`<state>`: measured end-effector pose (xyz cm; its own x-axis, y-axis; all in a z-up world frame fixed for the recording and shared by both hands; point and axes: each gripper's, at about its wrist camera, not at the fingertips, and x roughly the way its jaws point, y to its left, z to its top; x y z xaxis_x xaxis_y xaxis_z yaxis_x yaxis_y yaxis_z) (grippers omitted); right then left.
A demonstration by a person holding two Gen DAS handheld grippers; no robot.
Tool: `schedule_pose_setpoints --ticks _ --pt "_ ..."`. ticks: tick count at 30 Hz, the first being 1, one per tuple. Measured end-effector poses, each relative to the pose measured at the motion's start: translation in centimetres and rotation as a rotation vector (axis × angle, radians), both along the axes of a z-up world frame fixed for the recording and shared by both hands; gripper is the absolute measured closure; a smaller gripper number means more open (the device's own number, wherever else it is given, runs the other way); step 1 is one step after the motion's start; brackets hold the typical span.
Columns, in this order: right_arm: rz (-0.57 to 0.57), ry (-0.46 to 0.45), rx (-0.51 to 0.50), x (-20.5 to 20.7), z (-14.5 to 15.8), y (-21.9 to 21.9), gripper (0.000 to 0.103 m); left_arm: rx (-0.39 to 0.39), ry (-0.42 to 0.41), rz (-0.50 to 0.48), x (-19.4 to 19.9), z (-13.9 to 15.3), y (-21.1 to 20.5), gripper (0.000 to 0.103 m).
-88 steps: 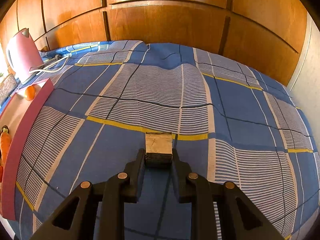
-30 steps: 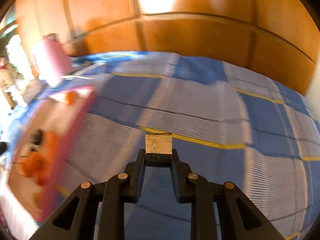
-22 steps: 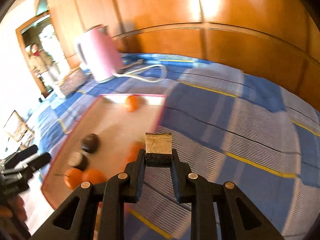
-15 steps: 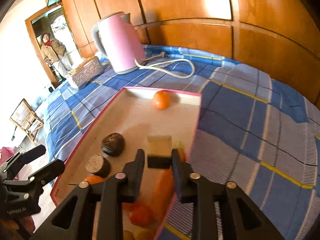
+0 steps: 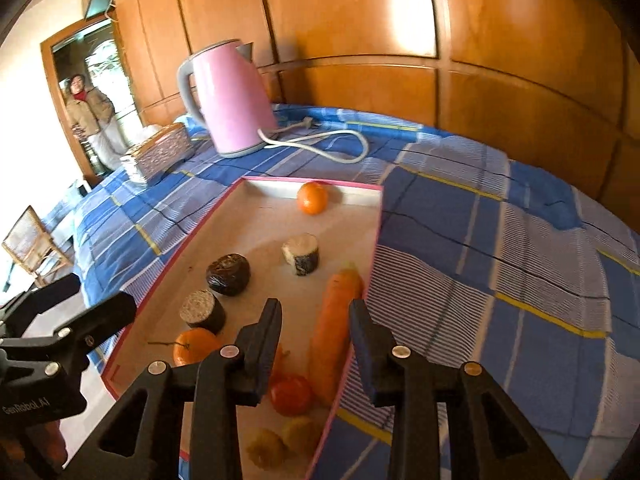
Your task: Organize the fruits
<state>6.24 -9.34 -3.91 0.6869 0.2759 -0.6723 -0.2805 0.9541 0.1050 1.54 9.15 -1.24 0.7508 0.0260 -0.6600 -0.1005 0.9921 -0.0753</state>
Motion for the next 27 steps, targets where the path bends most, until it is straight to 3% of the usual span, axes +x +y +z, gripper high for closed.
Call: schedule_pose_setpoints --ticks 10,27 --pt "-0.117 -0.050 -0.039 -2.8 -0.2 -1.6 0.067 0.073 -0.027 -0.019 -1.1 0.3 -2.5 0.000" --pt "-0.128 -0.066 -0.055 -3.7 -0.4 -1.4 0.067 0.058 -0.019 -0.022 -1.1 -0.2 -2.7 0.000"
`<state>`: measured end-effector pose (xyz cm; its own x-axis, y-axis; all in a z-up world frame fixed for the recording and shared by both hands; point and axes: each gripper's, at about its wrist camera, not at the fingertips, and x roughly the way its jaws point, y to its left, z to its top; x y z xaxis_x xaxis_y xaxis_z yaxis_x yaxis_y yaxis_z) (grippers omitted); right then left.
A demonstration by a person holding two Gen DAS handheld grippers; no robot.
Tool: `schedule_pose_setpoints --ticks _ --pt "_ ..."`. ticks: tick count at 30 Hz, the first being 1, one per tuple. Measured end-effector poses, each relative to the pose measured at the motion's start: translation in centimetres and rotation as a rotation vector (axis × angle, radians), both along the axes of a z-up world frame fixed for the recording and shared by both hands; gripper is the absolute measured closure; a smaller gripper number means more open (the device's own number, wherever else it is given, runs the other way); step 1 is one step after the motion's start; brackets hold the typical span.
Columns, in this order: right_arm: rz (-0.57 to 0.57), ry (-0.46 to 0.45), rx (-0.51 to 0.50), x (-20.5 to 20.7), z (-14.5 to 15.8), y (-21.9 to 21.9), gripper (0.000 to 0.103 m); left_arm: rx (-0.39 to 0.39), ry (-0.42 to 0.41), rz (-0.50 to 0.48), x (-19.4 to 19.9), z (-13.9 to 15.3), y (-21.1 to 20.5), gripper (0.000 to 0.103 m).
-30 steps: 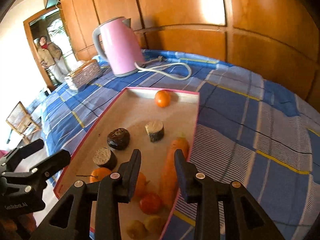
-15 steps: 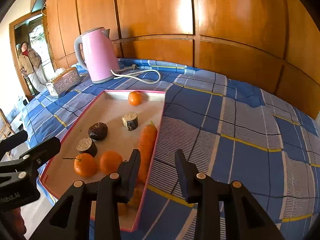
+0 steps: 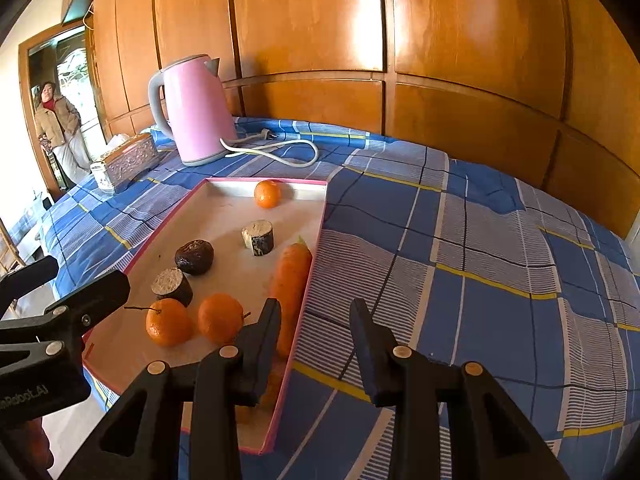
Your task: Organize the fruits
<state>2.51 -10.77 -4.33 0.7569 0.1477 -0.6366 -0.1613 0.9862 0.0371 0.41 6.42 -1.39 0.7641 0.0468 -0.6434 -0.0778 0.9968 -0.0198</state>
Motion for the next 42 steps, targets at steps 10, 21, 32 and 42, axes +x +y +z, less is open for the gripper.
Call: schedule_pose_setpoints --ticks 10,21,32,42 --pt "0.013 0.000 0.001 0.06 -0.03 0.15 0.067 0.000 0.007 -0.001 0.05 -0.08 0.06 0.000" --pt "0.015 0.002 0.001 0.06 -0.02 0.18 0.067 0.000 0.008 -0.002 0.02 -0.03 0.01 0.000" --pt "0.015 -0.001 0.003 -0.07 -0.08 0.22 0.067 0.000 0.009 -0.002 0.02 0.05 0.05 0.000" --pt "0.016 0.001 0.002 -0.03 -0.05 0.17 0.067 -0.001 0.008 -0.003 0.04 0.03 0.10 0.000"
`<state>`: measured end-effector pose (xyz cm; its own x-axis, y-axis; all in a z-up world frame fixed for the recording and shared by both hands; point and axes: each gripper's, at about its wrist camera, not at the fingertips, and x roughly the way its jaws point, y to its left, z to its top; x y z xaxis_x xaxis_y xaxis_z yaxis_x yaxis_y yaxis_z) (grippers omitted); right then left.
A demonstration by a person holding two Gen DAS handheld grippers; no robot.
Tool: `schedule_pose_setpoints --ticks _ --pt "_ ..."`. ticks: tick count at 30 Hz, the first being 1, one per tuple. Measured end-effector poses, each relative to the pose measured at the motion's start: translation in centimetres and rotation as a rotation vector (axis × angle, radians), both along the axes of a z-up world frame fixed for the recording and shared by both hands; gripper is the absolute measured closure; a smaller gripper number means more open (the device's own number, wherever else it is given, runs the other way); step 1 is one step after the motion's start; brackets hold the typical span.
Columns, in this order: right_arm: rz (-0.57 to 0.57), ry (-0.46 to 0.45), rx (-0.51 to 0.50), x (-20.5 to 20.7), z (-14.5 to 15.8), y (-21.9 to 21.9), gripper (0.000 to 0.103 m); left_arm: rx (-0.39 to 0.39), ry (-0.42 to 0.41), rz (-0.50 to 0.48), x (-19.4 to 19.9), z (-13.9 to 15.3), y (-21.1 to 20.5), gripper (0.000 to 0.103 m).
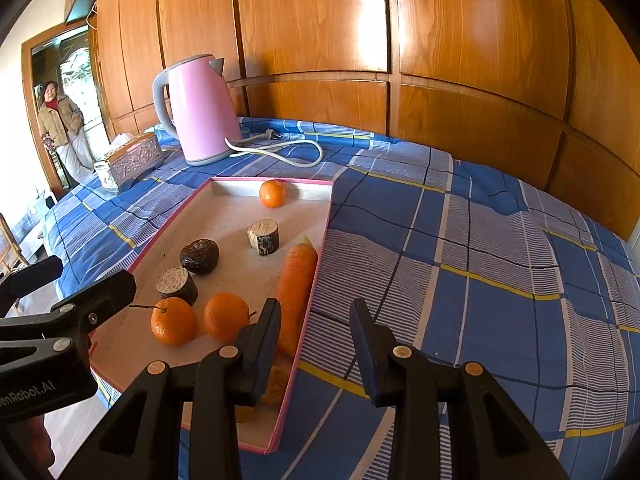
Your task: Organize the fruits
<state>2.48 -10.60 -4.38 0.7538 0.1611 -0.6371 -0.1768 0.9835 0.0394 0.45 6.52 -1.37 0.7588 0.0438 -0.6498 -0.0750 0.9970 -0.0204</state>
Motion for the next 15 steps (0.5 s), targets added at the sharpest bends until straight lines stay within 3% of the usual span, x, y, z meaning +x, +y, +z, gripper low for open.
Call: schedule_pose_setpoints --ticks 15 --pt "-0.006 0.006 0.006 0.28 -0.05 -0.54 0.067 0.000 0.003 -0.024 -0.10 -0.20 -0.32 0.000"
